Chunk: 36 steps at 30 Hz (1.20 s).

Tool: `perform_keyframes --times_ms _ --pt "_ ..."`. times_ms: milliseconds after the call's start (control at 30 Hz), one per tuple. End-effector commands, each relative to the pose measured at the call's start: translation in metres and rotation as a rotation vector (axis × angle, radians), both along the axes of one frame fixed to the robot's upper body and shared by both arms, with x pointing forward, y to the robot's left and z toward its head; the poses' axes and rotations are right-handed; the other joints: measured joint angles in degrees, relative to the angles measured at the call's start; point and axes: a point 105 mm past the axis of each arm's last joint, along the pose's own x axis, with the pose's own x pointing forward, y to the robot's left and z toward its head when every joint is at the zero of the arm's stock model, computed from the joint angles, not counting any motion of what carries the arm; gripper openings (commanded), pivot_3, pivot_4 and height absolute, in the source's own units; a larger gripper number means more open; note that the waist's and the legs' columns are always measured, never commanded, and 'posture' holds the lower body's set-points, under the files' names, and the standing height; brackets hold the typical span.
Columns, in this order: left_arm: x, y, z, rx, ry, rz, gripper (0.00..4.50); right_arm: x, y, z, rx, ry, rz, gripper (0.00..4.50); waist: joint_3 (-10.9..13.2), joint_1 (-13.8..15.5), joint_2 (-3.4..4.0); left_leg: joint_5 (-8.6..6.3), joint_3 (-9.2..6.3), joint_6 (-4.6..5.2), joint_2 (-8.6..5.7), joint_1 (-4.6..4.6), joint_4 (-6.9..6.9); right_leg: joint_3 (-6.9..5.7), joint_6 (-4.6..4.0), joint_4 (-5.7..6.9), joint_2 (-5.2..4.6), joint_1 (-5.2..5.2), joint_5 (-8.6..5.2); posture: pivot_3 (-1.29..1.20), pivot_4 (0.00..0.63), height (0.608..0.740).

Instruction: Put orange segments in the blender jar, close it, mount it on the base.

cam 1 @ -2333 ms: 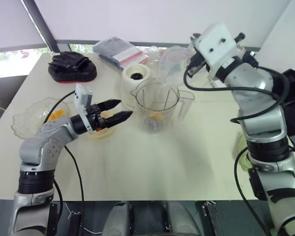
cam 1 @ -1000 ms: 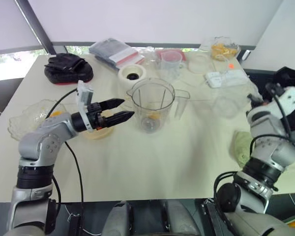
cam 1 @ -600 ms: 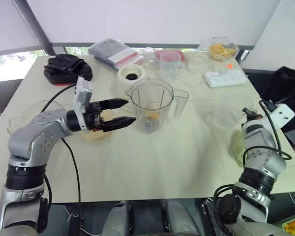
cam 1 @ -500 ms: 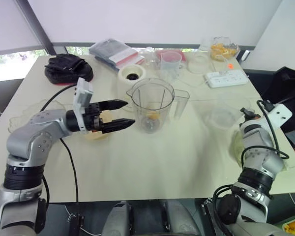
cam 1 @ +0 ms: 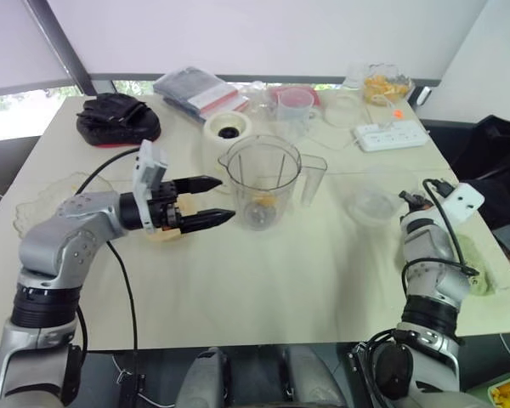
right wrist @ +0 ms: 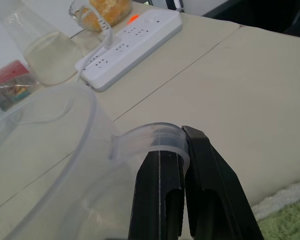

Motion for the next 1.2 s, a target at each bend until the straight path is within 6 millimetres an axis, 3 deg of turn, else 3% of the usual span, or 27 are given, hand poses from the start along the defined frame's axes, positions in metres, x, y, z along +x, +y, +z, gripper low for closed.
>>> perform_keyframes --times_ms 33,167,300,933,1200 --pt "0.000 0.000 0.005 -0.004 -0.033 0.004 4.50 -0.001 -0.001 0.008 -0.017 -0.054 -0.007 0.68 0.0 0.0 0.00 0.00 0.00 0.00 0.00 0.00 0.00 0.00 0.00 0.00 0.00 0.00 0.00 0.00 0.150 0.740" --pt "0.001 -0.001 0.005 -0.005 -0.033 0.012 4.50 -0.003 -0.002 0.004 -0.020 -0.043 -0.006 2.36 0.0 0.0 0.00 0.00 0.00 0.00 0.00 0.01 0.00 0.00 0.00 0.01 0.00 0.00 0.00 0.00 0.150 0.740" --pt "0.001 -0.001 0.005 -0.007 -0.032 0.018 4.50 -0.006 -0.003 0.004 -0.037 -0.034 -0.002 4.43 0.0 -0.1 0.00 0.00 0.00 0.00 0.00 0.02 0.00 0.00 0.00 0.01 0.01 0.00 0.00 0.00 0.150 0.740" --pt "0.004 -0.004 0.003 -0.013 -0.028 0.029 4.50 -0.041 -0.003 0.000 -0.097 0.029 0.010 4.43 0.0 0.2 0.00 0.00 -0.02 0.00 0.01 0.01 0.00 0.01 0.00 0.01 0.00 0.03 0.00 0.00 0.150 0.740" --pt "0.009 0.005 -0.003 0.017 -0.015 0.043 4.50 -0.077 0.001 0.011 -0.227 0.080 0.106 4.43 0.0 0.3 0.00 0.00 -0.03 0.01 0.01 0.01 0.00 0.01 0.00 0.00 0.01 0.03 0.00 0.00 0.150 0.740"
